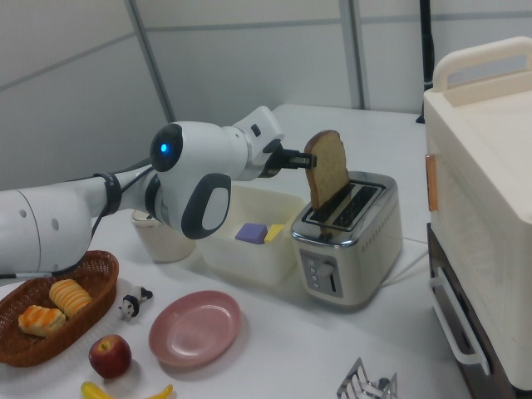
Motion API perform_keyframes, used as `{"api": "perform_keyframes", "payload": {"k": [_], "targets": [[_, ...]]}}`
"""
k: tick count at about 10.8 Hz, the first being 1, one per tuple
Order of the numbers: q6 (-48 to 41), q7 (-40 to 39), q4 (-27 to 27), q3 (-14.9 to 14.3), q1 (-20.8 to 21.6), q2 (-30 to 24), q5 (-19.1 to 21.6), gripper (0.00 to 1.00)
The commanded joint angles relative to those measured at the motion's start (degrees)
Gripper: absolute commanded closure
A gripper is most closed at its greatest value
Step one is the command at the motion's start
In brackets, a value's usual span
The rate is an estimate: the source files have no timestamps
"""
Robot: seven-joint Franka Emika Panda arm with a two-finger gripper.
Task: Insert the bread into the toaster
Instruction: 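Carry the bread slice over the toaster slot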
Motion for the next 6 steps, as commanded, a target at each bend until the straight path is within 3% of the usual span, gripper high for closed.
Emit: {"api": "perform_keyframes", "payload": {"k": [1, 6], "targets": [[-0.01, -0.20, 1.26, 0.56, -0.75, 1.02, 0.49, 0.84], [-0.36, -3.88, 0.82, 0.03, -1.72, 0.06, 0.32, 0.85]]}}
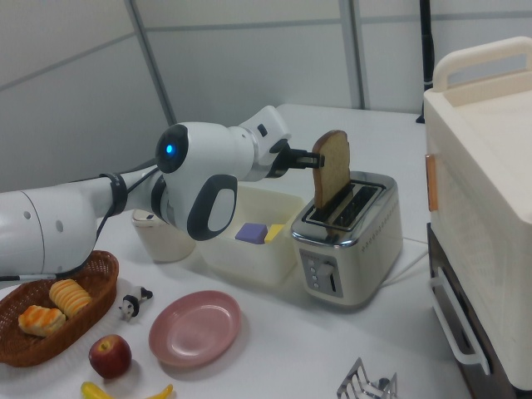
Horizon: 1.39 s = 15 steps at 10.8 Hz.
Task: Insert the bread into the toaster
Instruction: 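Carry the bread slice over the toaster slot, then lower the bread slice edge-first into the toaster slot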
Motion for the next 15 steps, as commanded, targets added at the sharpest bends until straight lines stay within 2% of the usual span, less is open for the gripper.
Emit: {"api": "perform_keyframes", "payload": {"k": [1, 4, 8, 11, 13, 15], "targets": [[-0.60, -3.51, 0.14, 0.02, -0.62, -0.44, 0.26, 0.85], [-0.78, -4.48, -1.79, -0.06, -0.62, -2.19, 0.26, 0.85], [-0.95, -5.36, -6.97, 0.37, -0.27, -4.31, 0.17, 0.85], [-0.95, -5.71, -7.69, 0.64, 0.43, -4.75, 0.17, 0.85], [-0.95, -5.19, -7.51, 2.65, 0.09, -4.75, 0.25, 0.85], [-0.95, -3.70, -6.90, 2.93, 0.17, -5.01, 0.87, 0.85]]}}
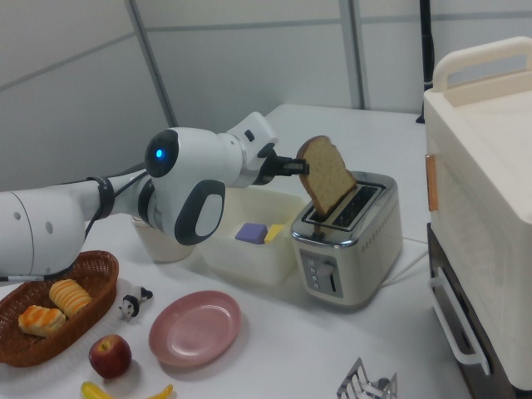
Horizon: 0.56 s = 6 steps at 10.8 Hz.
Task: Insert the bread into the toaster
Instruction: 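Lower the bread slice edge-first into the toaster slot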
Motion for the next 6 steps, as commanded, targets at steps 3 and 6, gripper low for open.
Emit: {"api": "perform_keyframes", "payload": {"k": [3, 6], "targets": [[-0.91, 1.15, -2.38, 0.62, 0.06, -2.42, 0.88, 0.85], [-2.13, 0.89, -3.17, 0.19, -0.91, -3.03, 0.79, 0.84]]}}
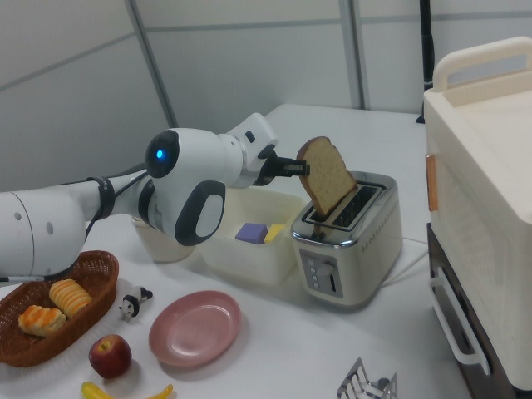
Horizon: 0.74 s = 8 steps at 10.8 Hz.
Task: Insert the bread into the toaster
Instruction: 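Lower the bread slice edge-first into the toaster slot, then push the bread slice down into the slot and open the gripper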
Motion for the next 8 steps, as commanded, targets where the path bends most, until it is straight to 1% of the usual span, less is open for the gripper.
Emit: {"api": "perform_keyframes", "payload": {"k": [1, 2, 5, 6, 8], "targets": [[-5.36, 0.18, -3.00, -0.39, -1.06, -4.05, 0.77, 0.84], [-8.17, 0.09, -3.00, -1.00, -1.59, -5.36, 0.69, 0.84], [-14.77, 0.00, -3.35, -1.53, -1.68, -7.57, 0.42, 0.84], [-15.75, 0.09, -3.70, -1.44, -1.60, -8.18, 0.34, 0.84], [-15.76, -0.08, -3.71, -1.36, -1.60, -7.58, 0.16, 0.80]]}}
